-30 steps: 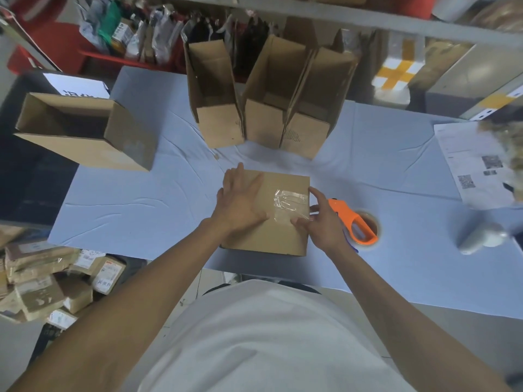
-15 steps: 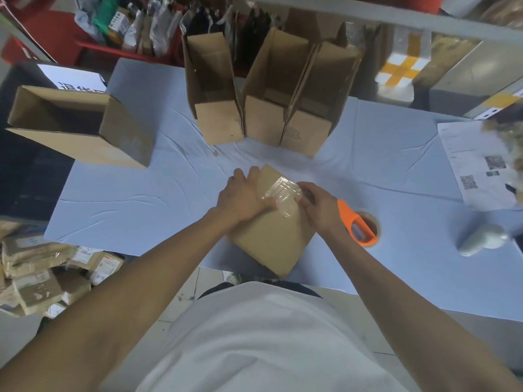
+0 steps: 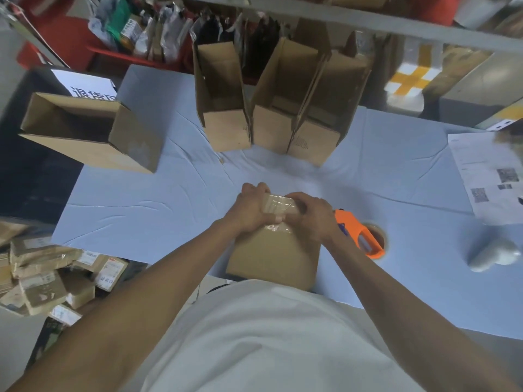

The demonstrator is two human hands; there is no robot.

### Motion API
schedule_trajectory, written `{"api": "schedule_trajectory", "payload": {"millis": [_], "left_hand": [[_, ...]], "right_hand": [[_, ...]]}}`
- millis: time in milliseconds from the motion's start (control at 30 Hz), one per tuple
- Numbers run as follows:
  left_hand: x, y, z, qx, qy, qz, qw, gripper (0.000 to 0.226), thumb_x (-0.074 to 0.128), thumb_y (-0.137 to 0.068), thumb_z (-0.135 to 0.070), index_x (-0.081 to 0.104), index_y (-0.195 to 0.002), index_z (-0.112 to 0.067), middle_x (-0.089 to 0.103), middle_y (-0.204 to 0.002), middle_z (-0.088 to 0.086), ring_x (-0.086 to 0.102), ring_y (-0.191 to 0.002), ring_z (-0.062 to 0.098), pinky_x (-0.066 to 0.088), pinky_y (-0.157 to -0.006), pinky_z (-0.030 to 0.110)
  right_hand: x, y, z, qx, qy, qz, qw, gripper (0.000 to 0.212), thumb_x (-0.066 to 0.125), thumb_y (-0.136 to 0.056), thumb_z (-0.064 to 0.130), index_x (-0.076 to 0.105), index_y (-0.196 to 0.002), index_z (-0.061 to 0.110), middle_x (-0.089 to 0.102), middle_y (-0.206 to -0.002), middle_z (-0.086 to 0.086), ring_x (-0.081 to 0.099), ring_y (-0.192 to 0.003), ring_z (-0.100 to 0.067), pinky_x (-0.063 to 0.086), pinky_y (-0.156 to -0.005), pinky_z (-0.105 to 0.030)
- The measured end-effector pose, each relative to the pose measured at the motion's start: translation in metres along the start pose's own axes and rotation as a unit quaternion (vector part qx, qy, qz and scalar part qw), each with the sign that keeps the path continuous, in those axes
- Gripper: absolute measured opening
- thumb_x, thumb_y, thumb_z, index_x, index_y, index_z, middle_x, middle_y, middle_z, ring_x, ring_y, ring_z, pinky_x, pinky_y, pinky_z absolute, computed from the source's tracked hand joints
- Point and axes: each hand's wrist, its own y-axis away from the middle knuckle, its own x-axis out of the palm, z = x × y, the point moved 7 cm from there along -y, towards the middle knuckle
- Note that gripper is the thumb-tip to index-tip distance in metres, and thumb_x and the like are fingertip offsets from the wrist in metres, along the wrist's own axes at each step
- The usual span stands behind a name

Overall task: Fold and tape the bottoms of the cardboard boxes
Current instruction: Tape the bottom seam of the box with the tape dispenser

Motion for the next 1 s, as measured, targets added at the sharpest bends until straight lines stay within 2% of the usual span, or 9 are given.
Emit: {"api": "schedule_trajectory", "payload": {"millis": [100,200,300,400,500,633,800,900,1000], "left_hand": [[0.000,-0.001,-0.001,0.027,0.021,0.021,0.999,0.067,0.083,-0.073,-0.032,0.046,-0.128,-0.021,0.036,-0.127,0.004,0.050,-0.112,0.022,0.039,-0.093,0.026],[-0.005,-0.002,-0.002,0.048,0.020,0.040,0.998,0.077,0.083,-0.073,-0.024,0.042,-0.139,-0.020,0.031,-0.142,0.005,0.040,-0.129,0.019,0.030,-0.103,0.022],[-0.008,-0.004,-0.001,0.044,0.005,0.072,0.996,0.084,0.082,-0.075,-0.025,0.035,-0.145,-0.022,0.021,-0.151,0.003,0.035,-0.136,0.019,0.029,-0.113,0.029],[-0.012,-0.003,-0.001,0.048,-0.033,0.115,0.992,0.096,0.081,-0.076,-0.032,0.022,-0.152,-0.027,0.013,-0.156,0.004,0.033,-0.140,0.023,0.031,-0.113,0.033],[-0.018,-0.001,0.008,0.009,-0.056,0.078,0.995,0.116,0.084,-0.071,-0.042,0.004,-0.154,-0.037,0.006,-0.159,0.003,0.030,-0.141,0.026,0.035,-0.111,0.040],[-0.015,0.008,0.017,0.011,0.009,-0.026,1.000,0.095,0.079,-0.074,-0.047,0.023,-0.149,-0.038,0.029,-0.149,0.004,0.043,-0.132,0.026,0.040,-0.104,0.039],[-0.038,0.004,0.015,-0.036,-0.032,-0.135,0.990,0.078,0.081,-0.069,-0.050,0.042,-0.122,-0.007,0.043,-0.124,0.010,0.052,-0.107,0.030,0.046,-0.082,0.039],[-0.041,0.009,0.023,-0.075,-0.079,-0.111,0.988,0.075,0.074,-0.069,-0.065,0.047,-0.106,-0.007,0.045,-0.108,0.007,0.050,-0.093,0.026,0.043,-0.074,0.035],[-0.032,0.016,0.033,-0.083,-0.080,-0.064,0.991,0.063,0.066,-0.076,-0.067,0.048,-0.095,-0.010,0.051,-0.099,0.006,0.051,-0.087,0.025,0.039,-0.066,0.034]], "right_hand": [[-0.002,-0.006,-0.008,0.039,-0.115,-0.002,0.993,0.021,0.073,-0.082,0.033,0.074,-0.102,0.031,0.073,-0.096,0.014,0.065,-0.092,-0.003,0.045,-0.079,-0.023],[-0.008,-0.012,-0.008,0.068,-0.158,-0.032,0.985,0.013,0.067,-0.088,0.028,0.079,-0.091,0.030,0.074,-0.088,0.017,0.066,-0.086,0.004,0.047,-0.074,-0.019],[-0.009,-0.014,-0.006,0.079,-0.154,-0.038,0.984,0.015,0.064,-0.089,0.029,0.079,-0.089,0.030,0.074,-0.089,0.017,0.066,-0.089,0.001,0.049,-0.077,-0.021],[-0.009,-0.013,-0.008,0.066,-0.100,-0.040,0.992,0.020,0.063,-0.091,0.035,0.075,-0.104,0.027,0.072,-0.107,0.010,0.064,-0.105,-0.010,0.048,-0.088,-0.027],[-0.013,-0.003,-0.017,0.079,-0.026,-0.062,0.995,0.060,0.070,-0.083,0.047,0.053,-0.136,0.022,0.053,-0.137,-0.006,0.047,-0.127,-0.026,0.038,-0.103,-0.037],[-0.017,0.026,-0.027,0.119,-0.005,-0.120,0.986,0.090,0.075,-0.077,0.051,0.032,-0.148,0.015,0.037,-0.142,-0.017,0.040,-0.129,-0.036,0.036,-0.104,-0.042],[-0.008,0.059,-0.030,0.138,0.002,-0.179,0.974,0.076,0.070,-0.081,0.050,0.040,-0.139,0.010,0.046,-0.127,-0.017,0.048,-0.114,-0.035,0.042,-0.090,-0.041],[-0.003,0.070,-0.029,0.158,0.048,-0.167,0.972,0.068,0.066,-0.083,0.054,0.045,-0.129,0.009,0.049,-0.120,-0.017,0.049,-0.107,-0.038,0.042,-0.081,-0.041],[-0.002,0.077,-0.031,0.228,0.084,-0.179,0.953,0.080,0.064,-0.077,0.065,0.040,-0.136,0.017,0.043,-0.127,-0.017,0.046,-0.114,-0.041,0.045,-0.084,-0.046]]}}
